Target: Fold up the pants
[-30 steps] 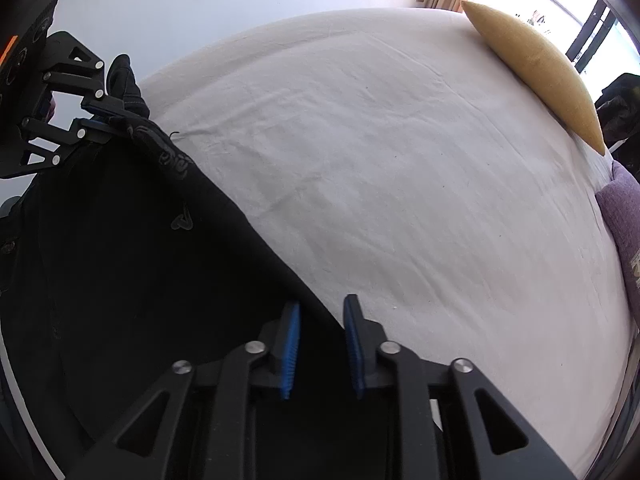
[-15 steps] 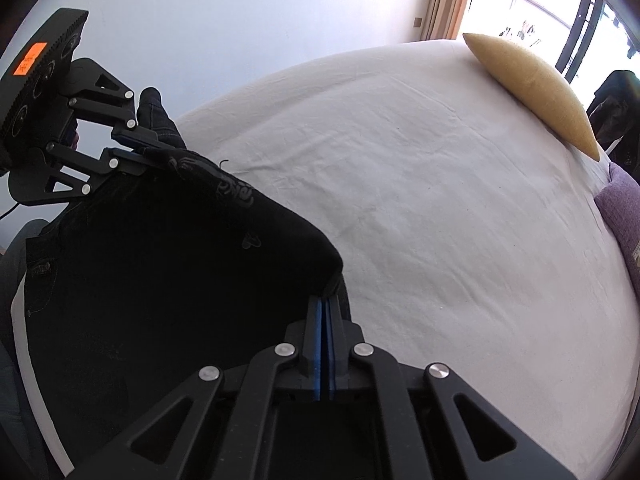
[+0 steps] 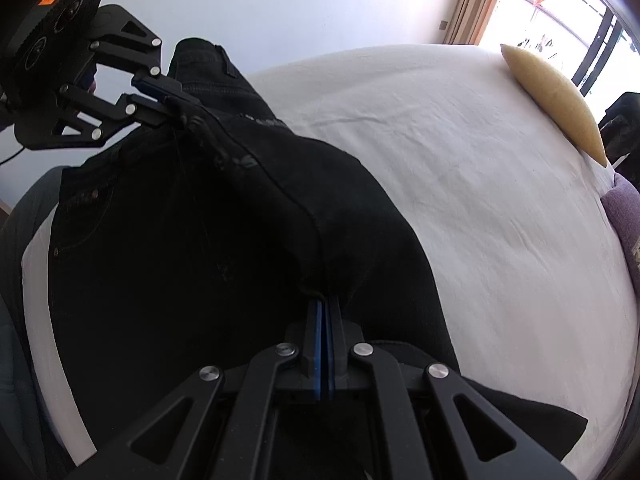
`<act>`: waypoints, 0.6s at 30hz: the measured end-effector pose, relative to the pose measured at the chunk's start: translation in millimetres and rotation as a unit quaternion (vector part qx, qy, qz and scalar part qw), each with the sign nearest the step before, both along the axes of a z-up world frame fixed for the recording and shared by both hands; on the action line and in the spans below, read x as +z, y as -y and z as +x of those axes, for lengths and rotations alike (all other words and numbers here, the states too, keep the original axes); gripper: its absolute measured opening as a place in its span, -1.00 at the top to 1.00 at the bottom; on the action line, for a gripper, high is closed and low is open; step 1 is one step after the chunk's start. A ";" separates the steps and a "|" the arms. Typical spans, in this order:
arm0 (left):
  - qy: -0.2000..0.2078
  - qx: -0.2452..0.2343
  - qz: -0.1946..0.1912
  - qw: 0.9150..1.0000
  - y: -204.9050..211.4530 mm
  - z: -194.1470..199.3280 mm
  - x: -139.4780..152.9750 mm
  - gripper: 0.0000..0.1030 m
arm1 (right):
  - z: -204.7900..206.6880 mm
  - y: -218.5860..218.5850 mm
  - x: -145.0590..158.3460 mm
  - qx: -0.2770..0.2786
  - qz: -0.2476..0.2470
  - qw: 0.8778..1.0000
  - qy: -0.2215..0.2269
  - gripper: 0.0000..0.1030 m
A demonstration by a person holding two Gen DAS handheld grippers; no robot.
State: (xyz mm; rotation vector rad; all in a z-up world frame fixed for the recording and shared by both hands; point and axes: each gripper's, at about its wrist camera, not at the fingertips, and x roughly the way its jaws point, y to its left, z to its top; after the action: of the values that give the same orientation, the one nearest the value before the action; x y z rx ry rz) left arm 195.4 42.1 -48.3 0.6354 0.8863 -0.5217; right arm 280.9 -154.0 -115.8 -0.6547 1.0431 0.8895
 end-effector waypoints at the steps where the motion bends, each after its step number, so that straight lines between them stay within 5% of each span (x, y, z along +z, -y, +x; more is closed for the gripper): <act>1: -0.003 -0.002 0.003 1.000 -1.1 -6.3 -3.5 0.88 | -7.3 2.6 0.4 0.004 -0.008 1.000 0.005 0.96; 10: 0.008 -0.066 0.037 0.997 21.5 -68.1 -15.3 0.88 | -70.7 14.7 13.9 0.032 -0.058 0.996 0.055 0.97; 18: -0.004 -0.125 0.069 0.990 35.9 -109.8 -38.5 0.88 | -143.2 6.9 -11.2 0.110 -0.155 0.977 0.099 0.97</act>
State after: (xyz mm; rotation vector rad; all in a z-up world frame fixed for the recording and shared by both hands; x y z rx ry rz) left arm 85.6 6.2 -86.8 0.8786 0.8600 -0.6905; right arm 137.7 -160.9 -127.0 -1.1167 0.9496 0.8379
